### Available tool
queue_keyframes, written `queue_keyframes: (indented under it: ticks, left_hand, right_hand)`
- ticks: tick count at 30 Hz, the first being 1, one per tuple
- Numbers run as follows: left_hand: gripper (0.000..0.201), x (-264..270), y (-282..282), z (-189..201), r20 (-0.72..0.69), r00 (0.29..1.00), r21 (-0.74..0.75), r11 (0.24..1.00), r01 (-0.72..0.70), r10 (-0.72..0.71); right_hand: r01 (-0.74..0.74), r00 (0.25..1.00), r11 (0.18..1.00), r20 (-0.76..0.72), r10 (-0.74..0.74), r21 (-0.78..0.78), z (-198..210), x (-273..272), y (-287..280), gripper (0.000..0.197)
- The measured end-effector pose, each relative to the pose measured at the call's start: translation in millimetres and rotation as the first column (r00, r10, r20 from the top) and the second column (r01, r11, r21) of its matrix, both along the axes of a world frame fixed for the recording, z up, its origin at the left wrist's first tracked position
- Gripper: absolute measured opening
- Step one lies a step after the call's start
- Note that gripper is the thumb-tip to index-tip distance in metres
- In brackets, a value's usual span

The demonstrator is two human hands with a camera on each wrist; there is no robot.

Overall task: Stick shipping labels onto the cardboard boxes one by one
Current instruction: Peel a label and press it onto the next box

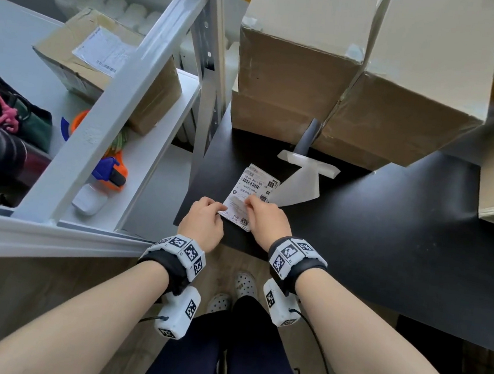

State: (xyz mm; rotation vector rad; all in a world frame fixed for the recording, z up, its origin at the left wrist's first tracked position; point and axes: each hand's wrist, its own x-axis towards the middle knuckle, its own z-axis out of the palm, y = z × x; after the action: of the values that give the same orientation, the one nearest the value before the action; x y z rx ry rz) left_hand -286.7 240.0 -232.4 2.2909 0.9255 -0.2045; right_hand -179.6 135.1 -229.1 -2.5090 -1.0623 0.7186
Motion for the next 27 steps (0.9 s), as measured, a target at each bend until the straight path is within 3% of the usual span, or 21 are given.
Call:
queue_keyframes:
  ticks: [4,6,8,10,12,17,22,27]
  left_hand:
    - [0.030,10,-2,2,-0.005,1.000,-0.103,0.995,-0.014,0.013]
    - [0.030,17,-4,5,0.046,0.987,-0.300,0.944,-0.136,0.157]
    - [0.035,28,-5,16,0.046,0.928,-0.574,0.770,-0.278,0.369]
    - [0.043,38,-4,33,-0.019,0.872,-0.724,0.594,-0.349,0.490]
    - [0.043,45,-3,52,-0.032,0.859,-0.770,0.535,-0.347,0.511]
    - [0.021,53,3,81,0.063,0.871,-0.777,0.572,-0.263,0.487]
    - [0.019,61,11,106,0.141,0.877,-0.766,0.612,-0.196,0.459]
    - [0.021,69,14,120,0.181,0.866,-0.742,0.642,-0.191,0.467]
  right_hand:
    - [0.097,0.994,0.994,-0.049,-0.094,0.055,3,-1,-3,0.017]
    - [0.102,0.994,0.992,-0.043,-0.099,0.078,9,-1,-5,0.014]
    - [0.094,0.996,0.989,-0.019,-0.093,0.113,18,0,-7,0.013]
    - [0.078,0.997,0.987,0.015,-0.081,0.143,31,3,-7,0.014]
    - [0.076,0.995,0.980,0.045,-0.085,0.183,42,6,-7,0.014]
    - [0.123,0.988,0.959,0.055,-0.142,0.256,69,15,-10,0.019]
    - [0.158,0.979,0.934,0.072,-0.190,0.319,91,32,-14,0.022]
    - [0.130,0.989,0.933,0.025,-0.147,0.336,100,43,-12,0.037]
